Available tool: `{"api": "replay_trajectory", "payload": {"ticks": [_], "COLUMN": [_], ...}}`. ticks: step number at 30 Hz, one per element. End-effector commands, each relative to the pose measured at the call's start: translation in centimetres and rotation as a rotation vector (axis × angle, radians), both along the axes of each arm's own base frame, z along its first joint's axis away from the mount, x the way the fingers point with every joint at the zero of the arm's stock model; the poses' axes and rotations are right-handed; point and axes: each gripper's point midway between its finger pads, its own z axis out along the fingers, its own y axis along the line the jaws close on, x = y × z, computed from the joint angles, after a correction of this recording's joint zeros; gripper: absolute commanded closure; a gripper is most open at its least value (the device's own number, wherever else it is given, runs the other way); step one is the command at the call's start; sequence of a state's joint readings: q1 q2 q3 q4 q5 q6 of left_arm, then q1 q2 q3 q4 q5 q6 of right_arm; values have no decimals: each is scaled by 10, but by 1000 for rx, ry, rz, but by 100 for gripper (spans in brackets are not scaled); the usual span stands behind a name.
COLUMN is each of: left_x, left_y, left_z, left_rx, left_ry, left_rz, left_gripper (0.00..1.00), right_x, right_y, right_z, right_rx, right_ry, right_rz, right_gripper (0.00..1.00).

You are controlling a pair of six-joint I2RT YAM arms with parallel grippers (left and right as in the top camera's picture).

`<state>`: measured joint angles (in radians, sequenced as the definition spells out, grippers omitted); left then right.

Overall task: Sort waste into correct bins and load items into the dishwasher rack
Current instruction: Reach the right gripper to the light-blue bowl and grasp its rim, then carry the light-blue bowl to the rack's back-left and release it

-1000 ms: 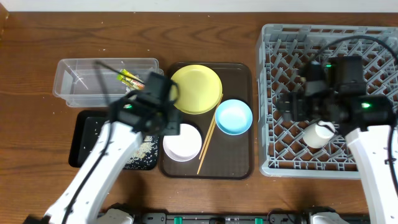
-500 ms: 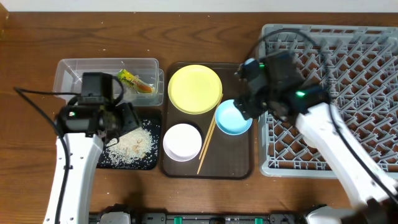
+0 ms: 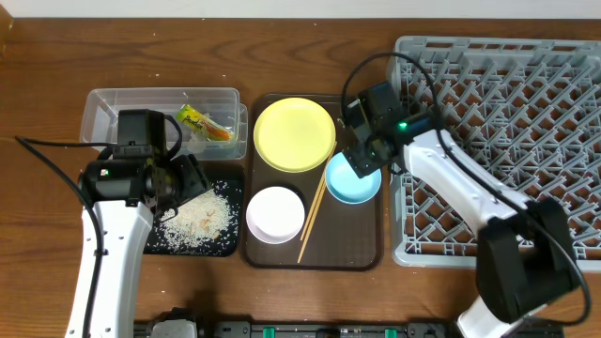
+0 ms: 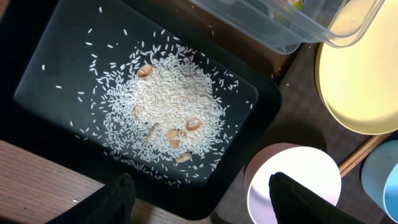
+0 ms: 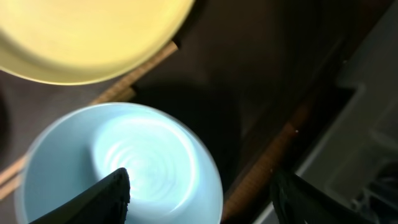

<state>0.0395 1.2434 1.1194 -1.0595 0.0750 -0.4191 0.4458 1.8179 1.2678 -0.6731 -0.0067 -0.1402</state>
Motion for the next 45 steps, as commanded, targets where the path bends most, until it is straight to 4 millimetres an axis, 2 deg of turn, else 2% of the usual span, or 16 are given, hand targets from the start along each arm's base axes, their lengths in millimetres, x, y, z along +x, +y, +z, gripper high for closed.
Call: {"api": "replay_trajectory", "payload": {"ticks": [1, 5, 15, 16, 19, 21, 26, 29, 36, 40, 45], "left_x": [-3, -3, -3, -3, -3, -3, -3, -3, -3, -3, -3], "left_y": [2, 2, 2, 2, 2, 2, 2, 2, 2, 2, 2], "left_z": [0, 0, 0, 0, 0, 0, 0, 0, 0, 0, 0], "left_rx": [2, 2, 2, 2, 2, 2, 2, 2, 2, 2, 2], "left_ry": [3, 3, 3, 3, 3, 3, 3, 3, 3, 3, 3], "left_rz": [12, 12, 12, 12, 12, 12, 12, 12, 12, 12, 12], "left_gripper": [28, 28, 28, 28, 28, 28, 28, 28, 28, 28, 28], "right_x": [1, 0, -4, -4, -4, -4, -2, 4, 17, 19, 17], "right_y": [2, 2, 0, 0, 0, 0, 0, -4, -24, -48, -83], "right_z": [-14, -26, -29, -29, -30, -29, -24, -8, 69, 120, 169], "right_rx": [-30, -41, -51, -51, -52, -52, -39, -41, -9, -17, -52], "right_ry": [21, 43, 64, 64, 65, 64, 55, 12, -182, -321, -462], "right_rz": [9, 10, 9, 10, 10, 9, -27, -43, -116, -180, -278], "right_gripper": [33, 40, 77, 83, 89, 99, 99, 99, 99, 99, 99]}}
